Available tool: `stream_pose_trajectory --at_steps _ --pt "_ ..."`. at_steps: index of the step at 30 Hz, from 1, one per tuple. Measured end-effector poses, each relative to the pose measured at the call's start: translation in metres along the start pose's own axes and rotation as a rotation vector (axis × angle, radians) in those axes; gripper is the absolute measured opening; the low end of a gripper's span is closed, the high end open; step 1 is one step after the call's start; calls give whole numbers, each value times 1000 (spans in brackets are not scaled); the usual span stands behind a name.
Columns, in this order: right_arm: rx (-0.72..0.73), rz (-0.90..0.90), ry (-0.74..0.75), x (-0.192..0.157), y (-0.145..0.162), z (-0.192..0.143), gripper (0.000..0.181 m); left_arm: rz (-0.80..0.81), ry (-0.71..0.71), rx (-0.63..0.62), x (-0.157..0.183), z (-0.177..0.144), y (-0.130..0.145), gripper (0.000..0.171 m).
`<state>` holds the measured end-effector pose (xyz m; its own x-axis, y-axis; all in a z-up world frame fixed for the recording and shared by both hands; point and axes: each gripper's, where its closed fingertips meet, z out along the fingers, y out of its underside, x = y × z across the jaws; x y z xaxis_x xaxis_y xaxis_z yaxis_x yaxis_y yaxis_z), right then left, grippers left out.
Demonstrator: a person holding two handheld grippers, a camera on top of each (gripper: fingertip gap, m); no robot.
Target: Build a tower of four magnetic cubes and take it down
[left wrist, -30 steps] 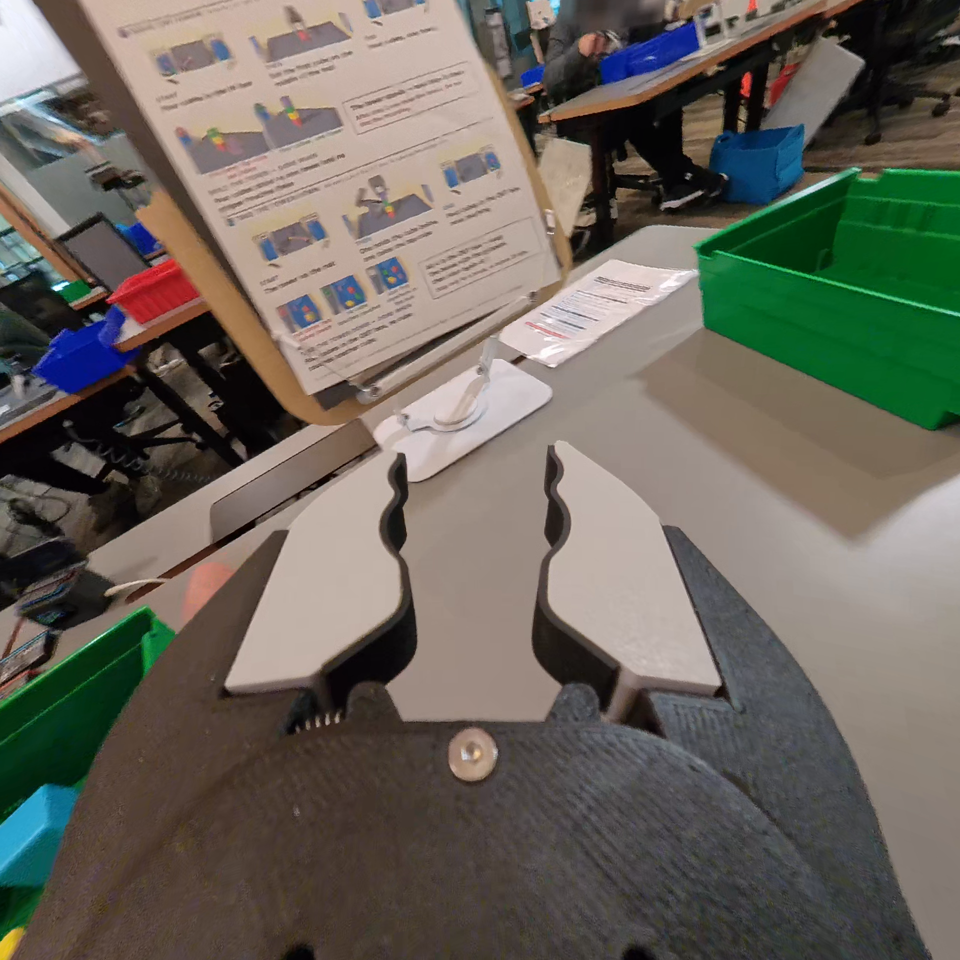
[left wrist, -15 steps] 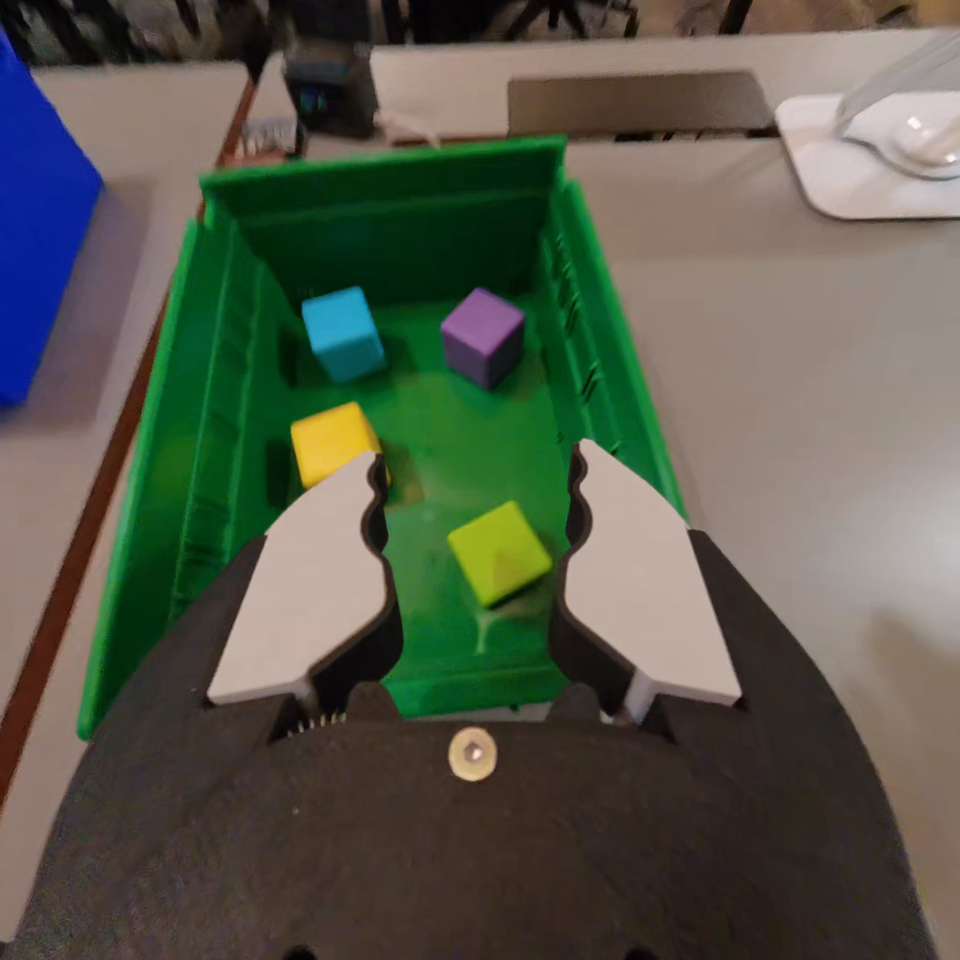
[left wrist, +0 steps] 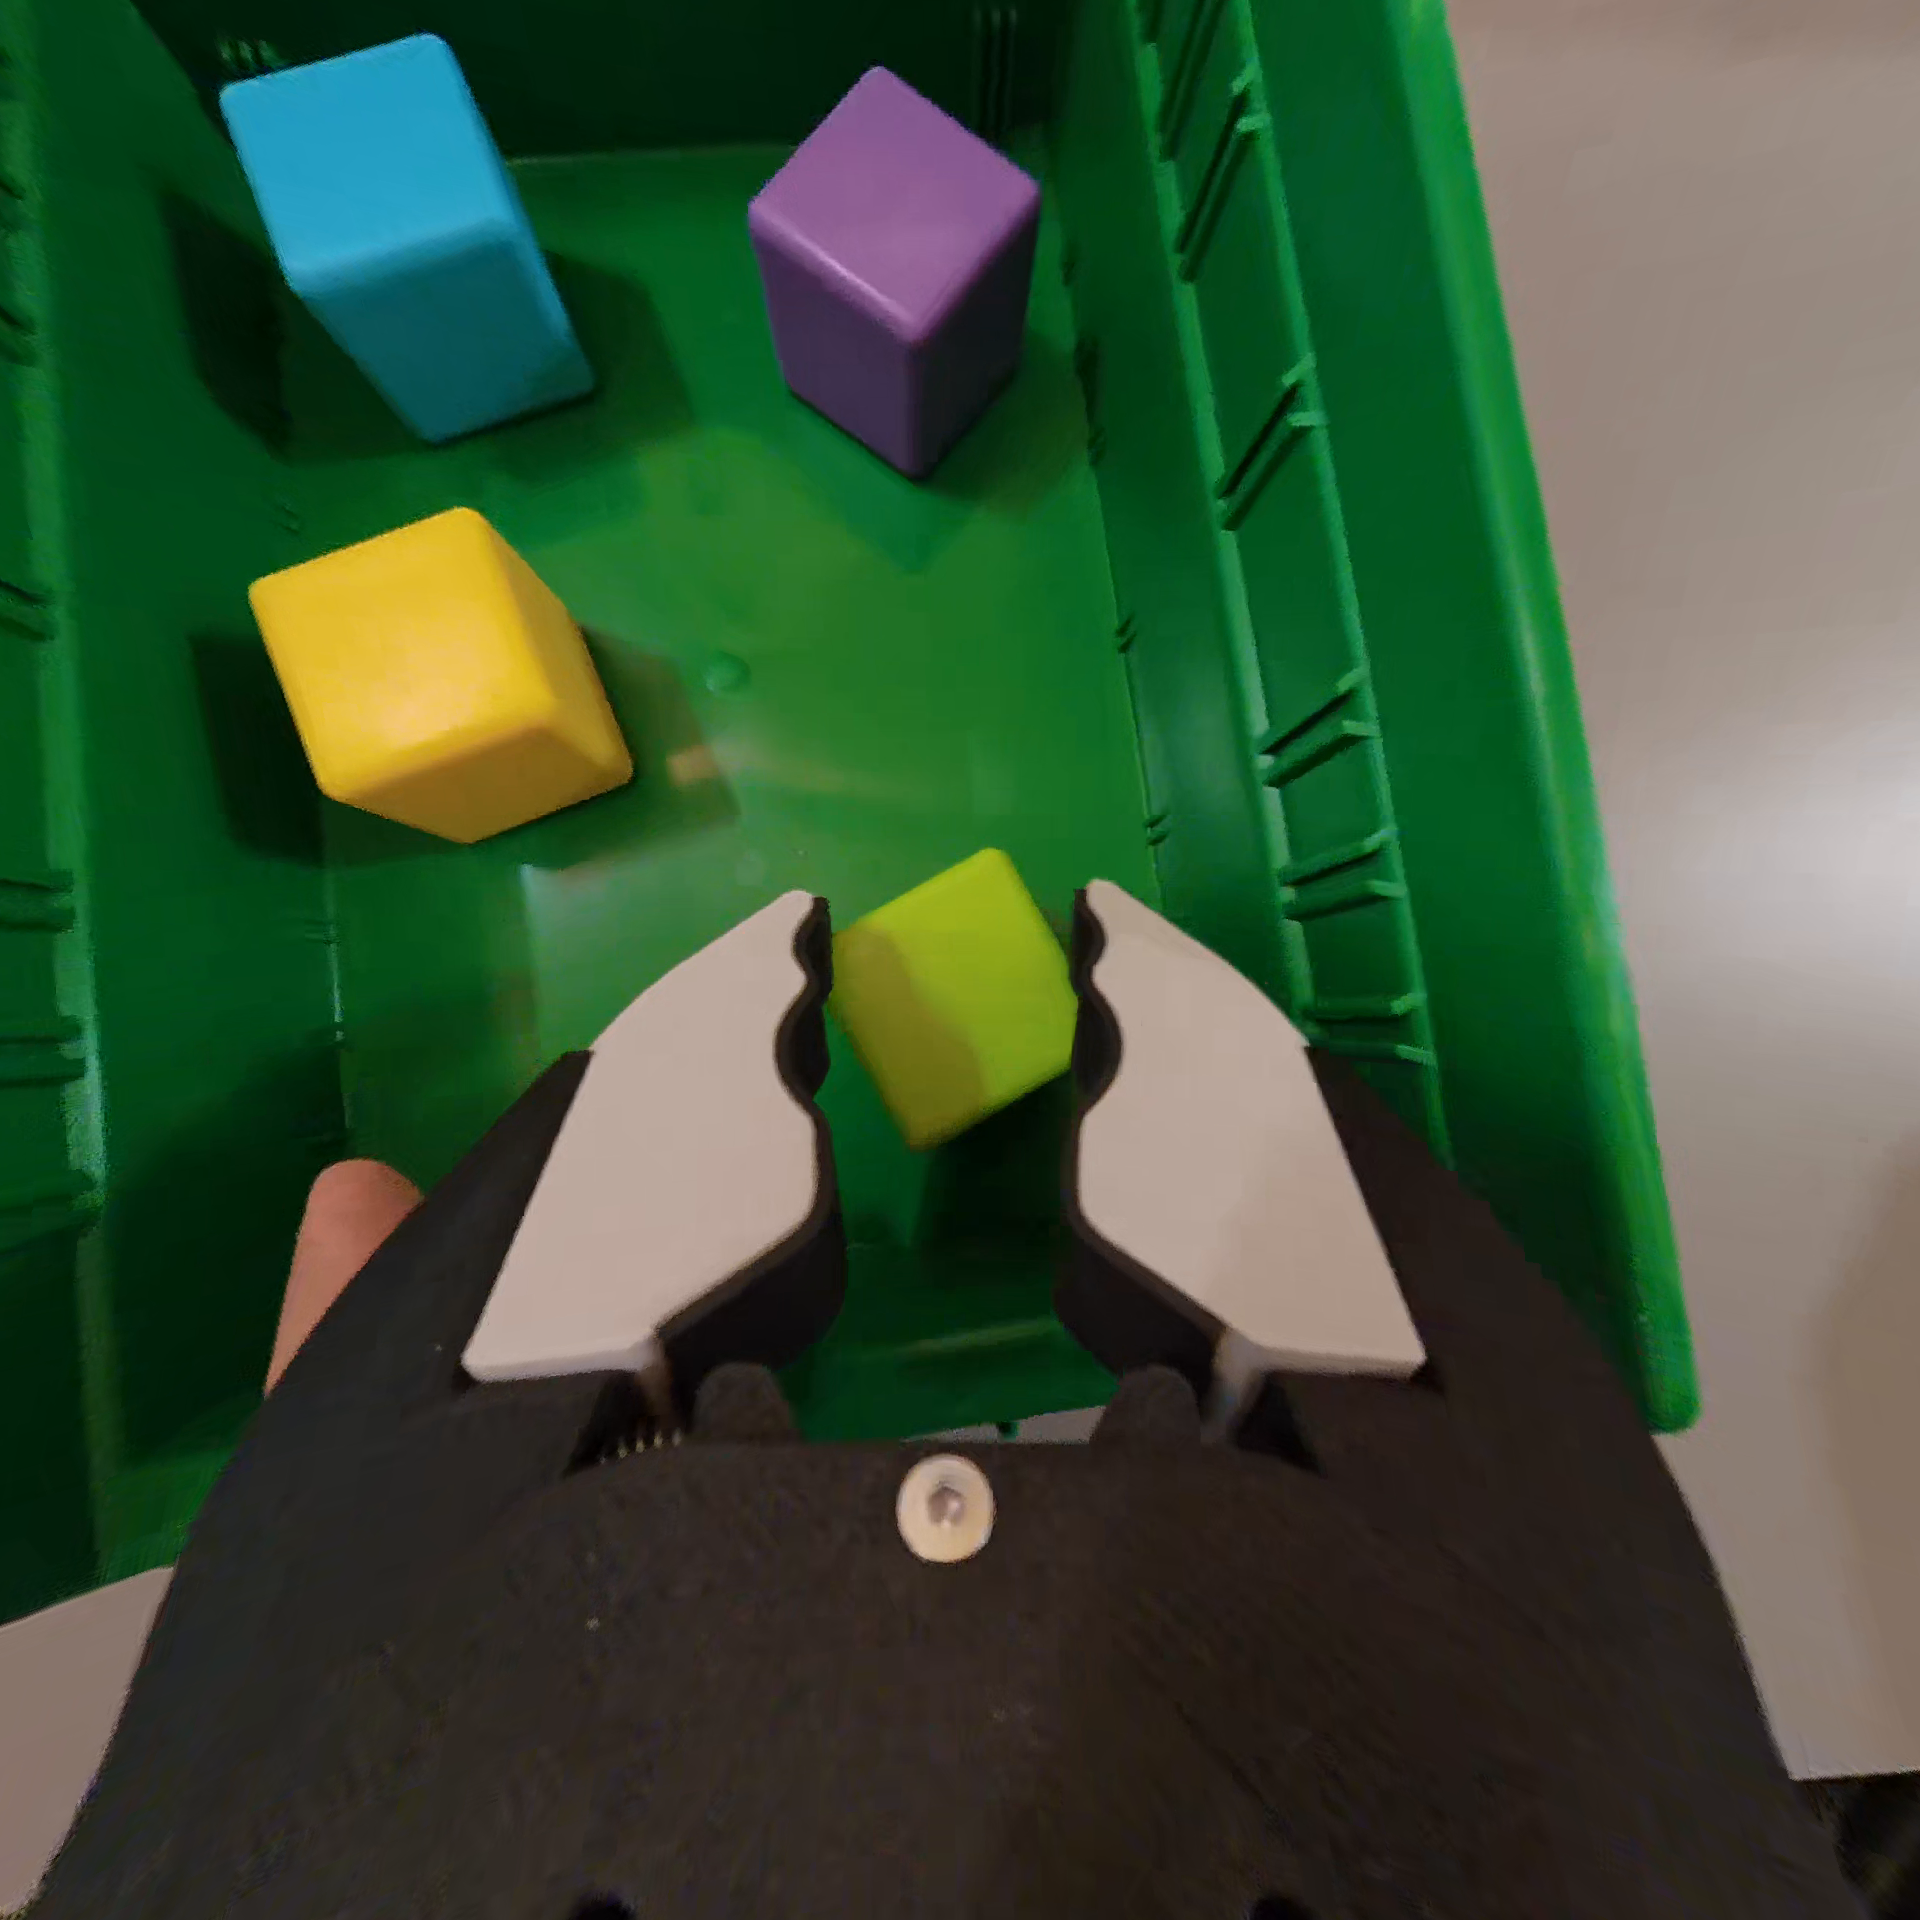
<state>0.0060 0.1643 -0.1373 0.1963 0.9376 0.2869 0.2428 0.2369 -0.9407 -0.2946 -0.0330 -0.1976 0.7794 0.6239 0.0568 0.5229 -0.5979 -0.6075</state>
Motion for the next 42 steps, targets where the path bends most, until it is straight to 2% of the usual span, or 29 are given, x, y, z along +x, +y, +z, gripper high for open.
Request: stream_pose_trajectory --at_steps 5,6,7,9,10,12,15,17,20,27,35,40,42 --pt "-5 51 17 8 1 -5 41 -18 51 -25 -4 -3 2 37" --pt "-9 48 18 8 2 -5 41 -16 57 -23 -5 -4 1 24" --pt "-14 43 18 7 3 -5 41 -11 51 -6 -7 -7 -1 2" --pt "-25 31 16 5 5 -4 41 -11 65 27 -7 -14 -7 0" --pt "-28 25 15 4 6 -3 41 -8 73 27 -6 -16 -8 0" --pt "-32 16 12 2 7 -2 41 4 56 0 -8 -18 -4 35" --pt "-34 11 9 1 7 -2 41 37 54 -74 -6 -18 7 63" --pt "-35 10 9 0 7 -2 41 67 55 -132 -6 -16 17 74" --pt "-40 8 8 0 7 -2 41 80 54 -167 -8 -12 25 75" --pt "-51 5 1 -1 8 -3 41 111 36 -220 -10 -14 31 62" --pt "-65 5 19 3 10 -8 40 79 35 -163 -13 -5 17 48" --pt "-75 4 33 6 13 -12 40 94 29 -172 -14 -6 13 48" --pt "-76 5 39 7 14 -13 40 104 48 -176 -14 -13 12 56"
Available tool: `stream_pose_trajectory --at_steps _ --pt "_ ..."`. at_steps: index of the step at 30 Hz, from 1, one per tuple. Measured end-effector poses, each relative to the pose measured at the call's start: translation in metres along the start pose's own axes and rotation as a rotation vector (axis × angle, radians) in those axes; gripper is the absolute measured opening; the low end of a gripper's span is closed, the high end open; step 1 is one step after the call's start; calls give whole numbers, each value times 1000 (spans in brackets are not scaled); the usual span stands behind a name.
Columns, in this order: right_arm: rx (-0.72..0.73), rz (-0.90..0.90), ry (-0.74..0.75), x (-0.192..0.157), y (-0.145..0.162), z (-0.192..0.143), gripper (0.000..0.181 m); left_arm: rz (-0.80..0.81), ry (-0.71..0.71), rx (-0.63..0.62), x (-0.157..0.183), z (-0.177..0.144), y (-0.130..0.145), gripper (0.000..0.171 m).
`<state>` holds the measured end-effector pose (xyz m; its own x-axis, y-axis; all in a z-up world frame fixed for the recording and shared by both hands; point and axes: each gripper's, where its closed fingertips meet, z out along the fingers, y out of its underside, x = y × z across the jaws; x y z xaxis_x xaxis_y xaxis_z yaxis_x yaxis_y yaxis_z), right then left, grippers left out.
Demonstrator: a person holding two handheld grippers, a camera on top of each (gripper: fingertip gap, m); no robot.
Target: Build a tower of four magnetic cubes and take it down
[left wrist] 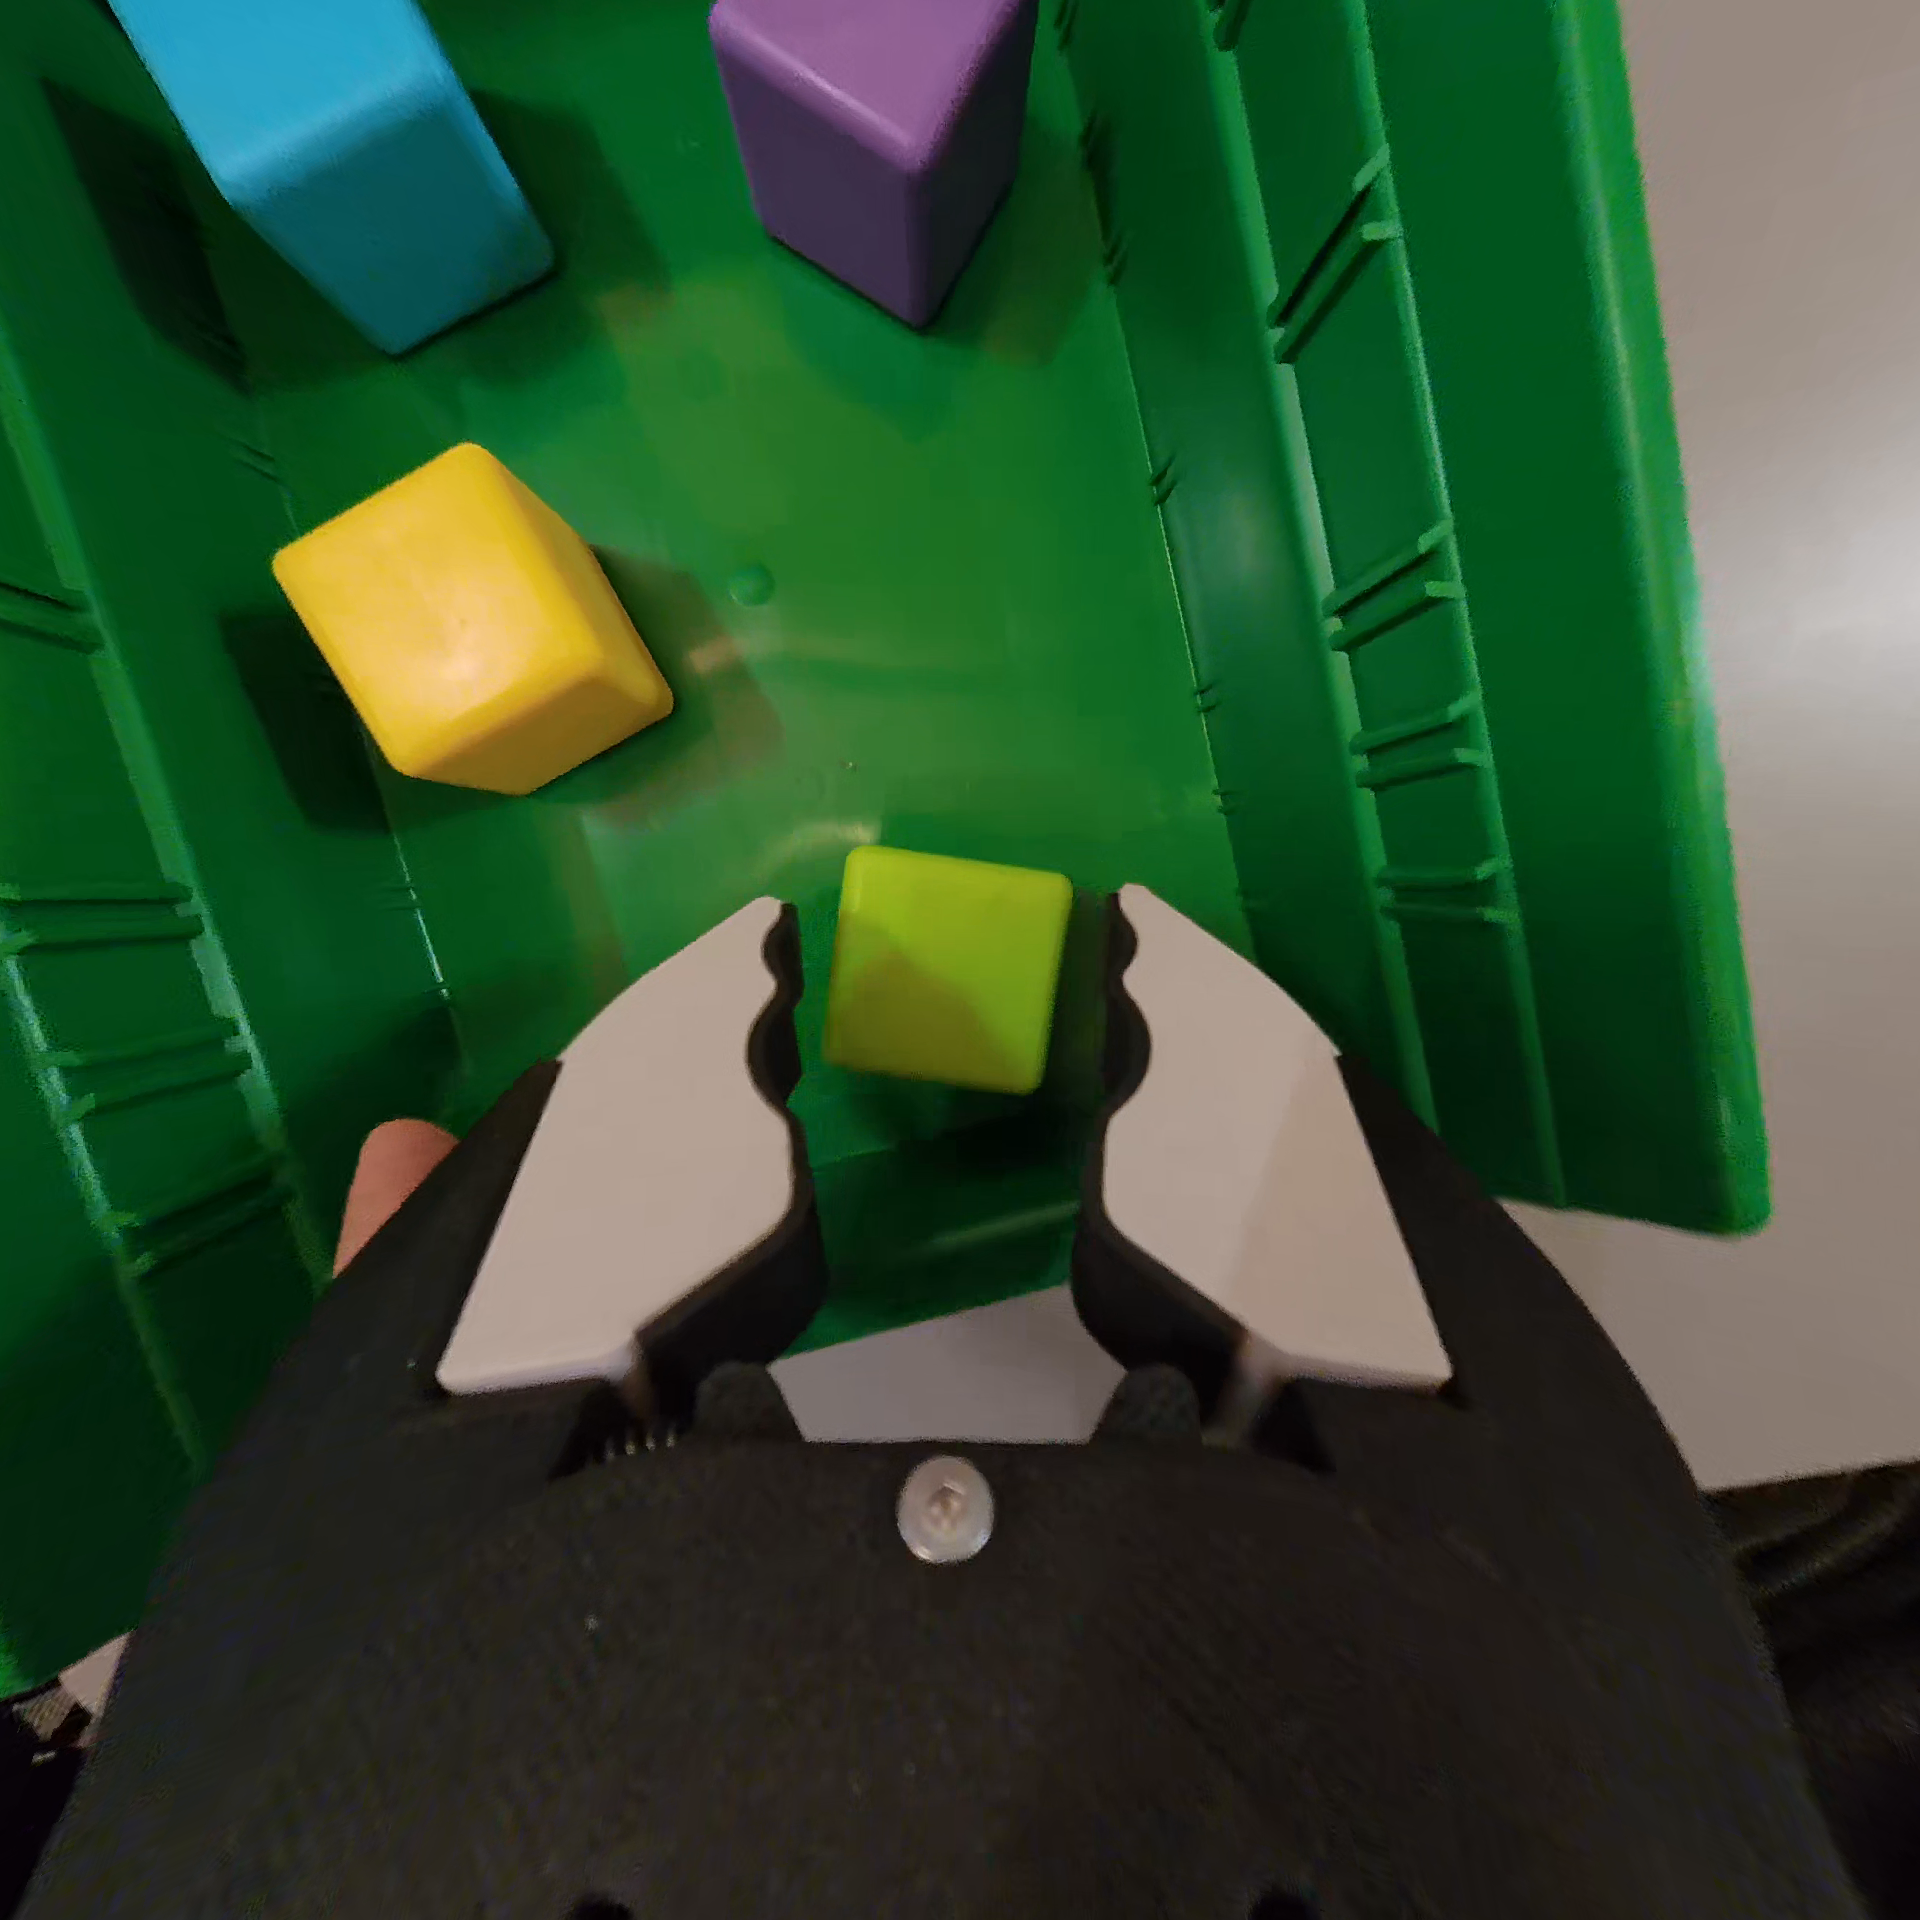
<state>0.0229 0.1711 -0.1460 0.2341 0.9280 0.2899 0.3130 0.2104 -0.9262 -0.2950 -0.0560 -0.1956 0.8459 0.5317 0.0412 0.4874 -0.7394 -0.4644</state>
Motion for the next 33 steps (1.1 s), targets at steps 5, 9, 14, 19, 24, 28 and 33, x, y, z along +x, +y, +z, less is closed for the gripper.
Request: stream_pose_trajectory --at_steps 5,9,14,19,24,28,33 --pt "-9 10 2 1 3 0 40 62 70 -35 -1 -11 13 60" --pt "-11 3 -5 -2 2 1 40 73 72 -73 -3 -1 22 58" --pt "-12 -10 -7 -3 2 1 40 83 47 -79 -3 5 20 47" --pt "-8 4 -1 0 2 0 40 54 37 4 -7 -15 1 48" --pt "-13 11 -1 1 3 1 40 153 50 233 23 -85 -42 47" --pt "-17 2 24 9 4 0 39 329 206 415 101 -132 -72 47" --pt "-21 84 105 44 9 -14 39 626 380 421 216 -103 -84 45"
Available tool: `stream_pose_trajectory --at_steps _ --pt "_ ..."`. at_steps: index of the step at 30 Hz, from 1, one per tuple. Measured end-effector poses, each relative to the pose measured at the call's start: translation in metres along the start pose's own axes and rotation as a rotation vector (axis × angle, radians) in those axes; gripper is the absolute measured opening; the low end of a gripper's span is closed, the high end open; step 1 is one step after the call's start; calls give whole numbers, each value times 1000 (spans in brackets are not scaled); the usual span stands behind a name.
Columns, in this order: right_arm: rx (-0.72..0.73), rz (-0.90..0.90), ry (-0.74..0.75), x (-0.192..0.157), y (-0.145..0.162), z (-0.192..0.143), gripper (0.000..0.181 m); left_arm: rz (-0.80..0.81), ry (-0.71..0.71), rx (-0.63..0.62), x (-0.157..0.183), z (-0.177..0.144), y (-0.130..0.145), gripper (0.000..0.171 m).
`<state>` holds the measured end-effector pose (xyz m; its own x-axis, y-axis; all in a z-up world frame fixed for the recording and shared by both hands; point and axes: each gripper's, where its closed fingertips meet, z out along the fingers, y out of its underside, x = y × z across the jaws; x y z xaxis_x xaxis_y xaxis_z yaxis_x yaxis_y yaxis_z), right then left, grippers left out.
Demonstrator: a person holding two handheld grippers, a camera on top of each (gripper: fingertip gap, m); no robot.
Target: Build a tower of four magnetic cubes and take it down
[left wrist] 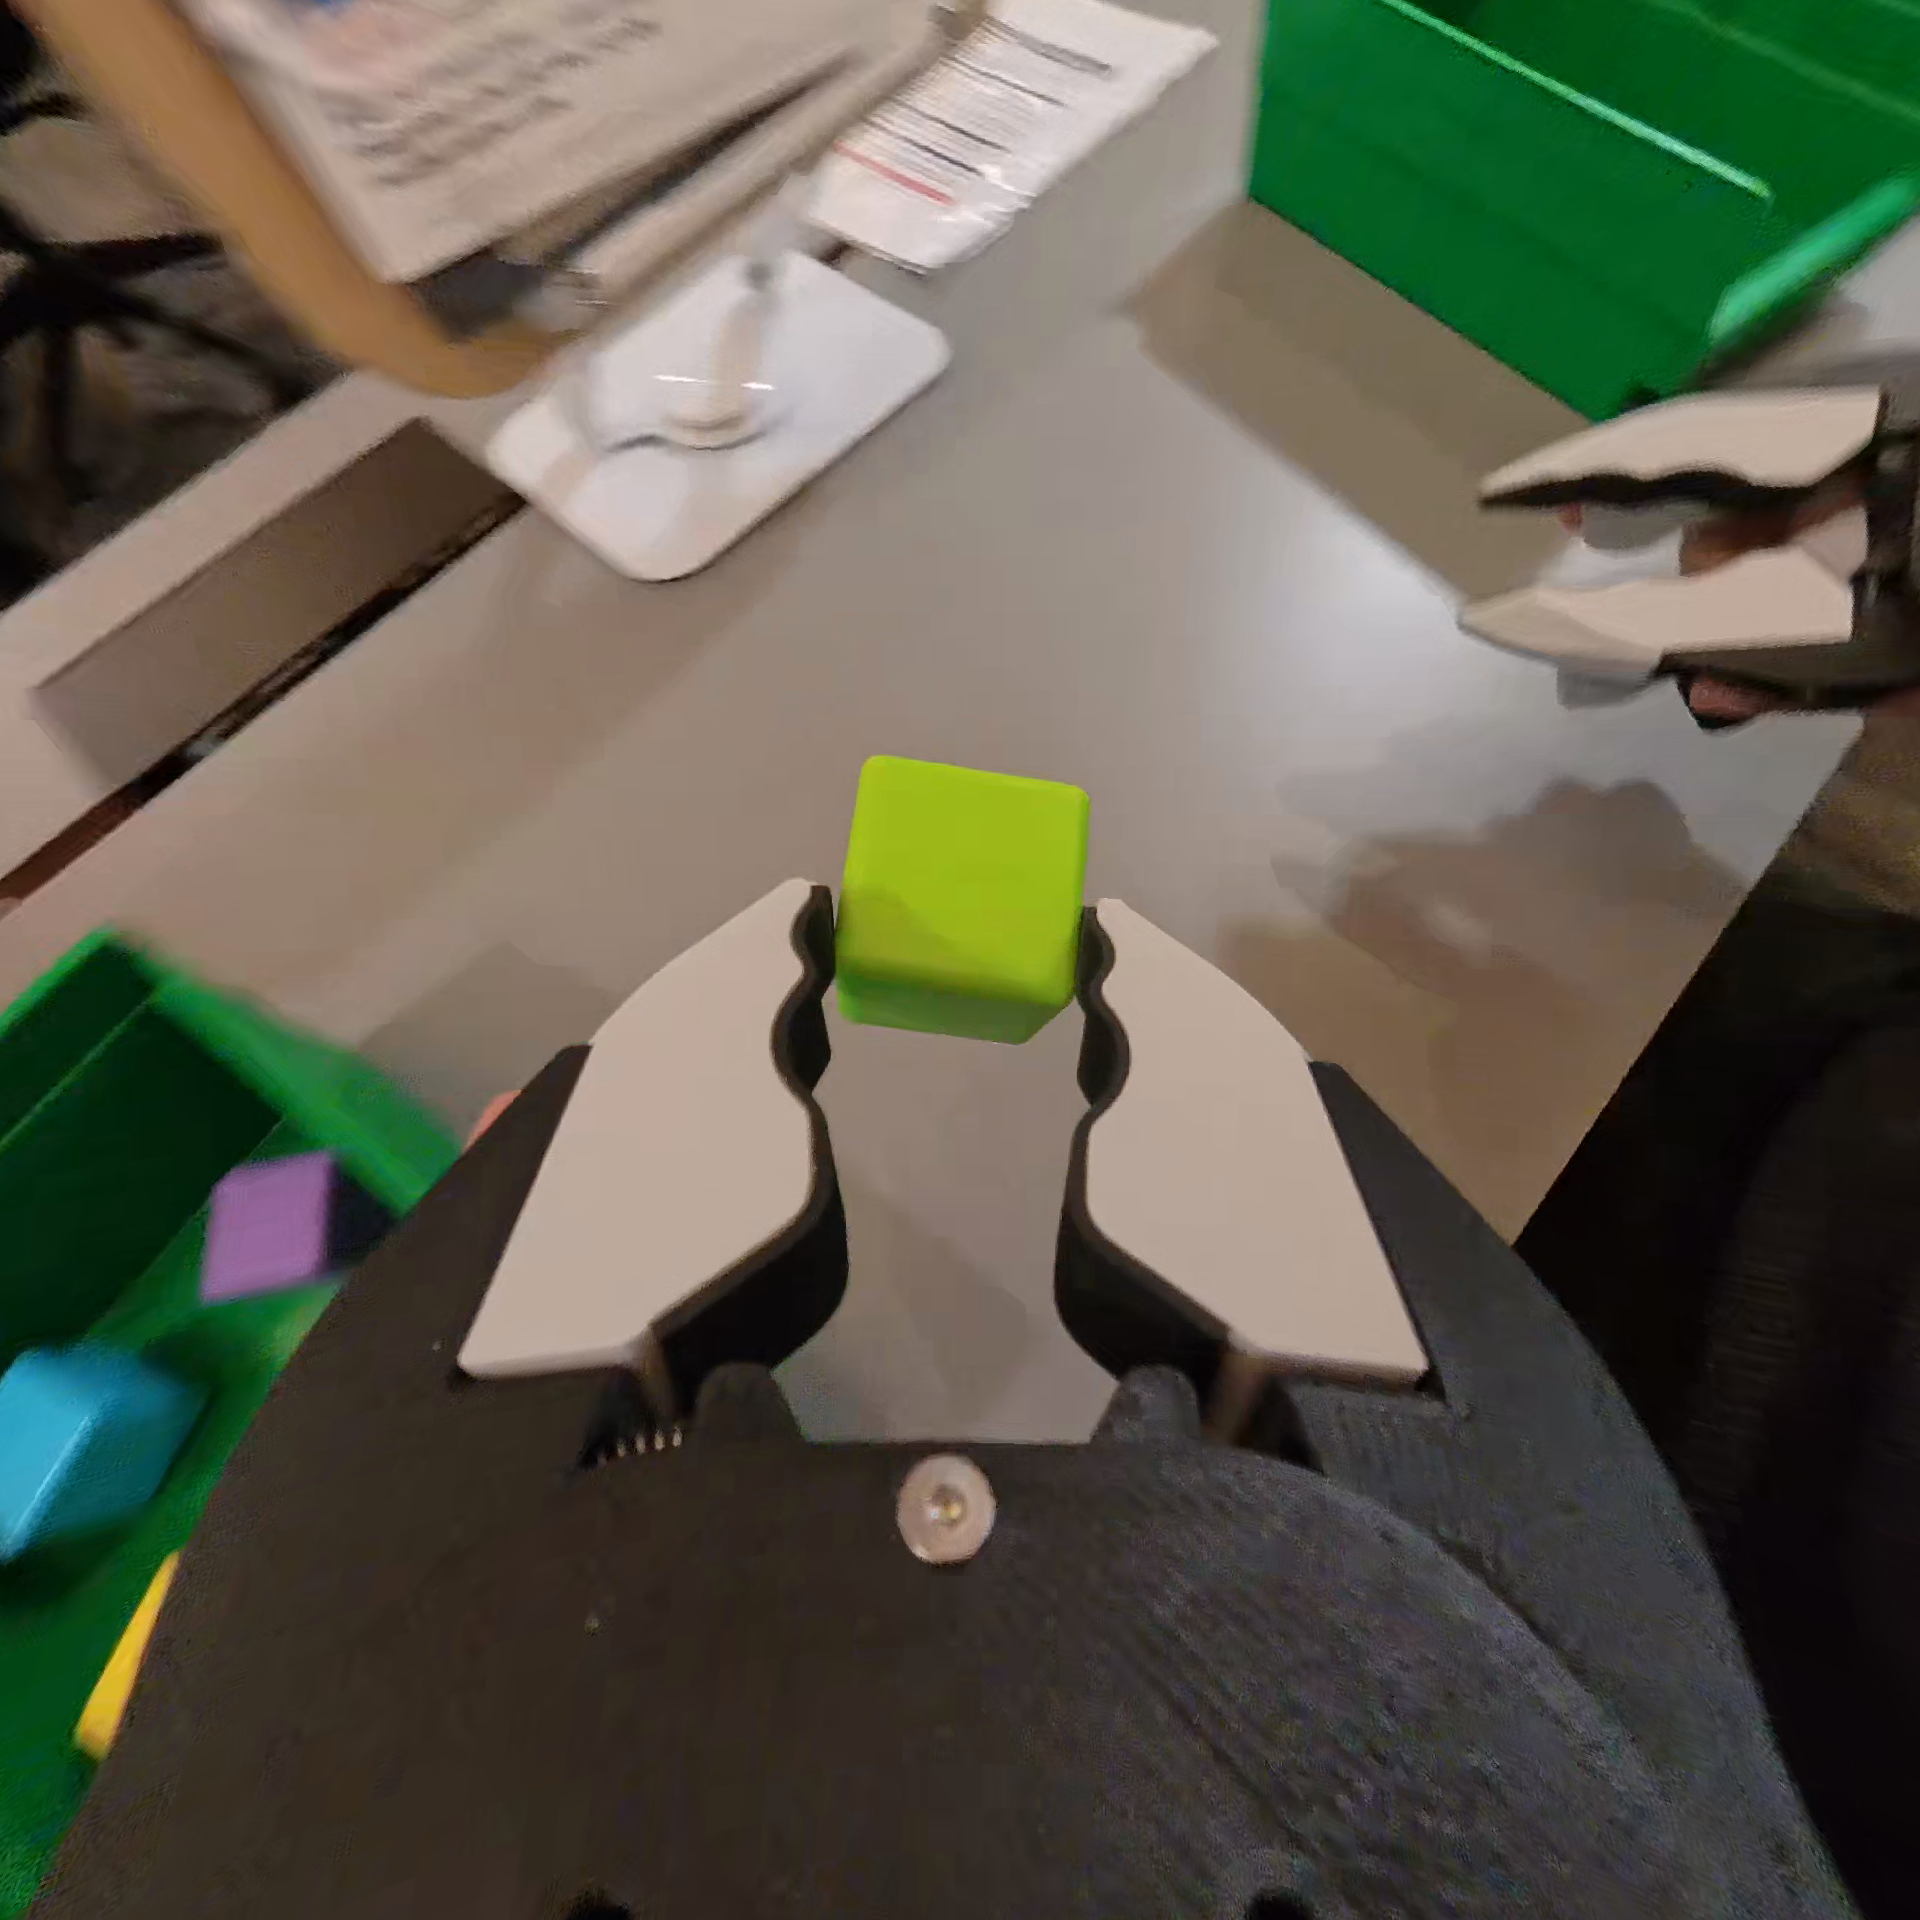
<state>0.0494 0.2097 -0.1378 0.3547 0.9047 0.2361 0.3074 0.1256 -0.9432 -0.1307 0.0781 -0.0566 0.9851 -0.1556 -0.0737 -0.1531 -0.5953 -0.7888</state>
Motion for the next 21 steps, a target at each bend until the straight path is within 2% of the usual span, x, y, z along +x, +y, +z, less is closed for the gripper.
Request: stream_pose_trajectory --at_steps 3,5,7,9,11,14,18,21 --pt "-2 74 56 29 6 -10 39 116 134 -54 31 70 -4 45" --pt "-13 113 82 43 12 -15 38 243 251 -49 54 111 -7 45" --pt "-27 150 90 50 18 -19 38 398 419 16 86 138 -11 46" --pt "-37 170 94 53 22 -22 38 443 510 44 101 161 -18 45" --pt "-40 160 102 55 24 -24 38 423 621 18 113 177 -22 46" --pt "-58 130 112 58 28 -26 38 445 640 -30 115 199 -20 46" --pt "-55 157 96 58 28 -27 38 456 598 20 112 215 -22 46" --pt "-55 213 59 54 29 -24 38 438 584 7 111 220 -13 45"
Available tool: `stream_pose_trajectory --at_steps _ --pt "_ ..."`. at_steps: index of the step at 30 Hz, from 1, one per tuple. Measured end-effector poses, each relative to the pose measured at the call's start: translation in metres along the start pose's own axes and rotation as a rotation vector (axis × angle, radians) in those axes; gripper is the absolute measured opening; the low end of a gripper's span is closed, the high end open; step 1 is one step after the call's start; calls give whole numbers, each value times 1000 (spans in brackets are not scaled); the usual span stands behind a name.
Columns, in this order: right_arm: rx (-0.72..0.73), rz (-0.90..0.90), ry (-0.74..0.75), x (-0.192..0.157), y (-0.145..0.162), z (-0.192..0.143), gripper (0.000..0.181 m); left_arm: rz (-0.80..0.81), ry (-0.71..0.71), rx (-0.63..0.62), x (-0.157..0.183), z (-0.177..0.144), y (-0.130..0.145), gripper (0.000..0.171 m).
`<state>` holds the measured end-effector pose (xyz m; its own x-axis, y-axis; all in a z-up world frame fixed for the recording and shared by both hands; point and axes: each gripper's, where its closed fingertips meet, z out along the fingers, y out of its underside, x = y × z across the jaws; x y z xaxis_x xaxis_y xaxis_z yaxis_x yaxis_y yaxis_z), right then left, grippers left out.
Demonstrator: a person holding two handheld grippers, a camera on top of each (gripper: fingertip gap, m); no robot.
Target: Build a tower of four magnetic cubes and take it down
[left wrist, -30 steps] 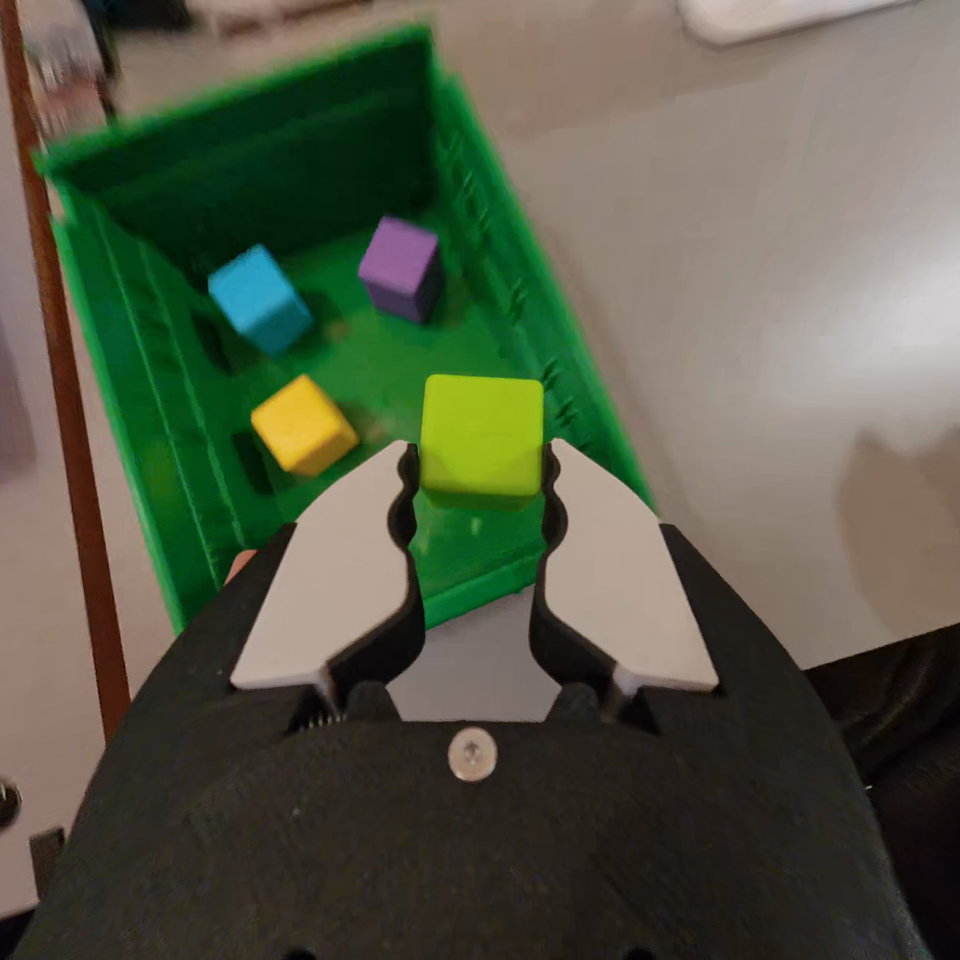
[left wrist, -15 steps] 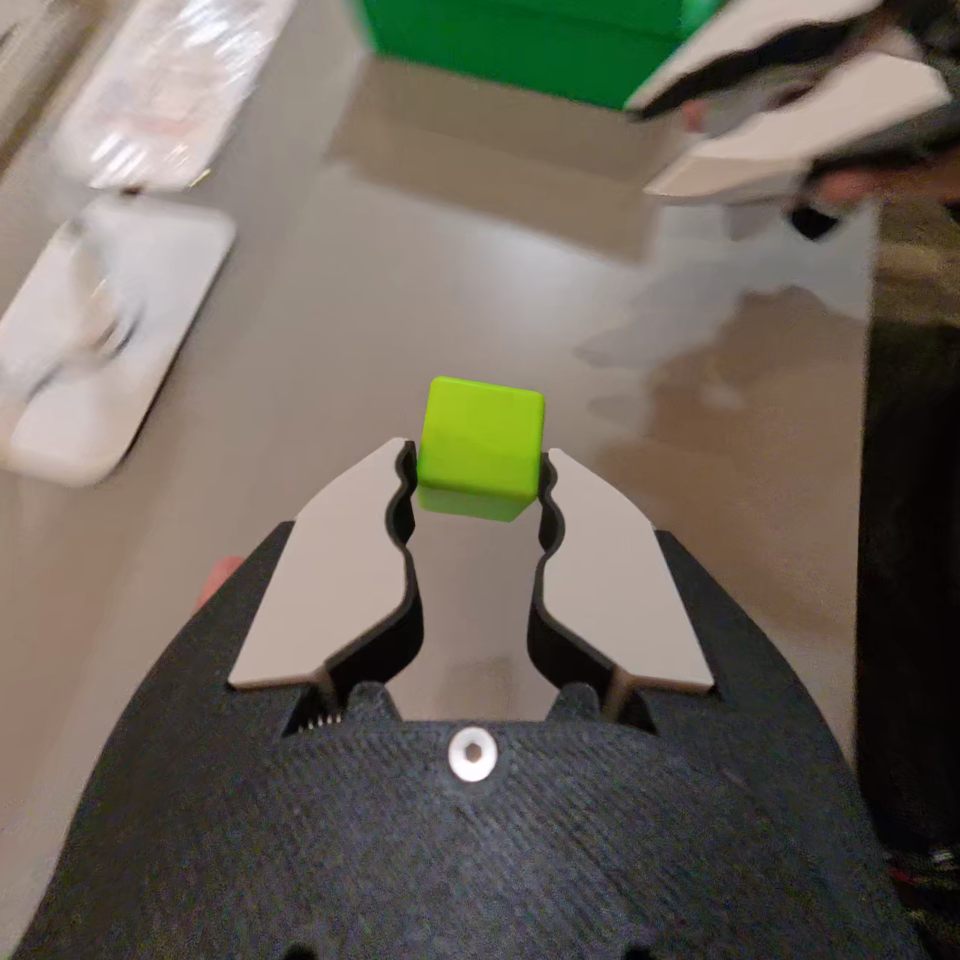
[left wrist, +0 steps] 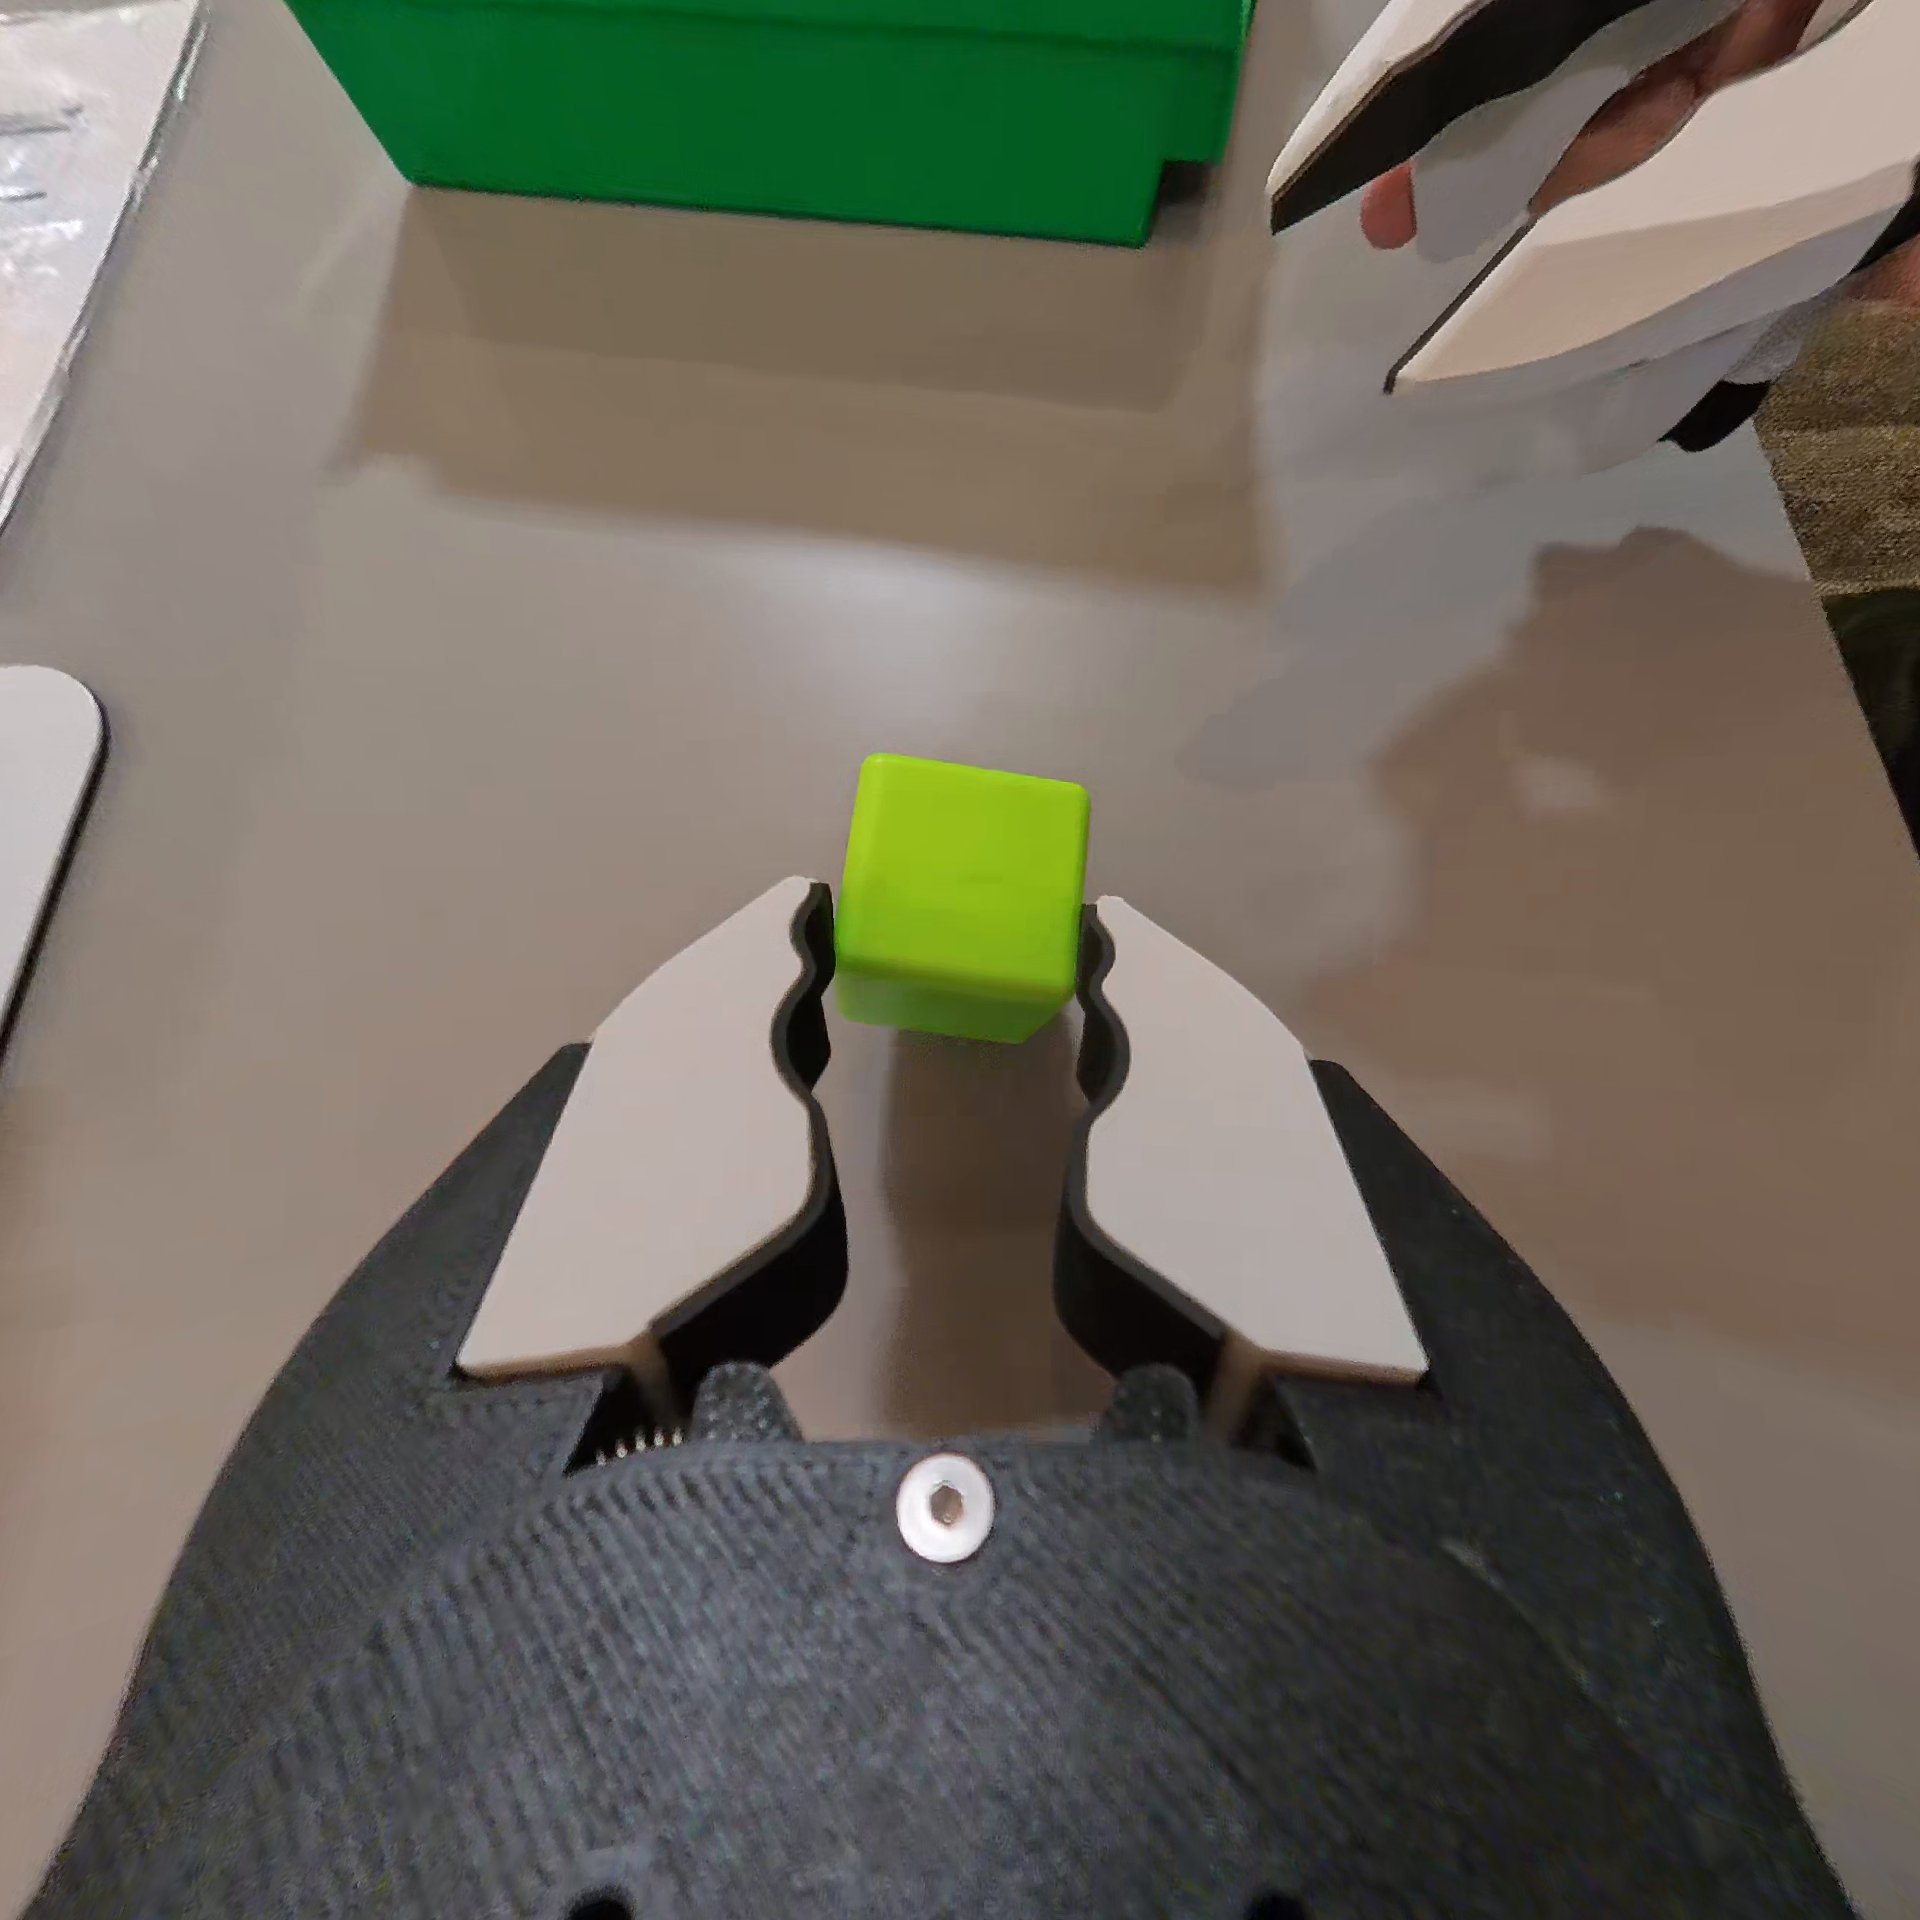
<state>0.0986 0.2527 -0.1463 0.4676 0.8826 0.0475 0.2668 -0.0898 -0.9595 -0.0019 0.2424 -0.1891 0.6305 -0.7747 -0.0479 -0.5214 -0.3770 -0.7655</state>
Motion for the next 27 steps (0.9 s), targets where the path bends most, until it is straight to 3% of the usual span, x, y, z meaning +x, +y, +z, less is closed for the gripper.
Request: stream_pose_trajectory --at_steps 10,27 --pt "-21 44 -76 -13 3 8 39 -55 16 5 2 1 21 45" --pt "-33 53 -100 -19 5 9 39 -102 3 31 -1 2 22 46"
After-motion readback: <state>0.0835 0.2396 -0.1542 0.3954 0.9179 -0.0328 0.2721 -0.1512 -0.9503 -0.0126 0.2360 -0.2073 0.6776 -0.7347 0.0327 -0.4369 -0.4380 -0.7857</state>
